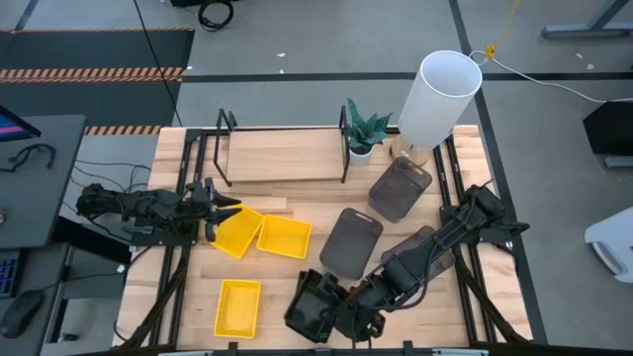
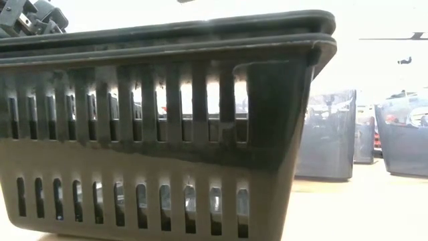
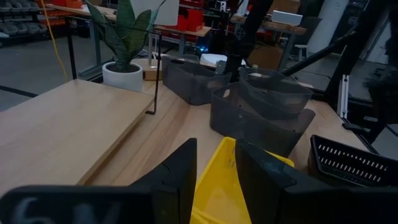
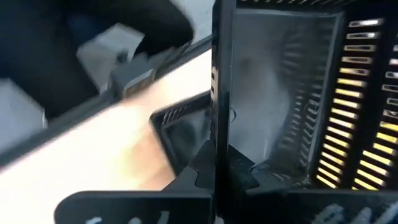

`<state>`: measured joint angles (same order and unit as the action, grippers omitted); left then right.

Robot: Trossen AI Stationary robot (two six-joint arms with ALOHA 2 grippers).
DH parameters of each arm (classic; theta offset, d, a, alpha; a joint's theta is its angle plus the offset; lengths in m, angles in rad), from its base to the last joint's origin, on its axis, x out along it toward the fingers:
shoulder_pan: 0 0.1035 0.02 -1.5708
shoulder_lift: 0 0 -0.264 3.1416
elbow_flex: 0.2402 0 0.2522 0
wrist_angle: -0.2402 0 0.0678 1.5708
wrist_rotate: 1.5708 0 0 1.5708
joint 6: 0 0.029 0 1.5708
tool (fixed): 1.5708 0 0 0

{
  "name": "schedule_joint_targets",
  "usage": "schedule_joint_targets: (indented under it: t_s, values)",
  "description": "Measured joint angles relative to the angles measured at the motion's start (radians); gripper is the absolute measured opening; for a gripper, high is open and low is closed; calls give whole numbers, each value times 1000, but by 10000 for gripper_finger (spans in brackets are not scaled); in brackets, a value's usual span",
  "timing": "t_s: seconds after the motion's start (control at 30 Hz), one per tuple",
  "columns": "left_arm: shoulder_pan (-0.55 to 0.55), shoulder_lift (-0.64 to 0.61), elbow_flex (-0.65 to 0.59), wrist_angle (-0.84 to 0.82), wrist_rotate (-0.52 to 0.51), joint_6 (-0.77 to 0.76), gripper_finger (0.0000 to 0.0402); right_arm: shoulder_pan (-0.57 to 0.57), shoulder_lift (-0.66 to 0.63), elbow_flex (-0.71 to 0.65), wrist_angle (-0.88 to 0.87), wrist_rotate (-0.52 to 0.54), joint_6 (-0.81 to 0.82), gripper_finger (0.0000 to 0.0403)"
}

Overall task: Stack baskets on shelf by color
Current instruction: Stack the top black bin on the bottom small black bin

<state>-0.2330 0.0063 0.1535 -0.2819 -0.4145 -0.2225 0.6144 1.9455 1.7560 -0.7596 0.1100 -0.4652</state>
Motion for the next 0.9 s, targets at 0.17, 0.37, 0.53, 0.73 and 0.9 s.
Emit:
schedule_joint_targets:
  t_s: [0.17,0.37,0.53,0.73,0.9]
  values:
    - [0,0,0,0,0,0,117,-1,1,-71,8,-15,-166,7]
    - [0,0,0,0,0,0,117,1,1,-143,151,-7,-240,7]
    - [0,0,0,0,0,0,117,1,1,-184,207,-7,-286,7]
    - [0,0,0,0,0,0,117,0,1,-244,255,-24,-335,7]
    - [0,0,0,0,0,0,117,1,1,-285,266,37,-423,7]
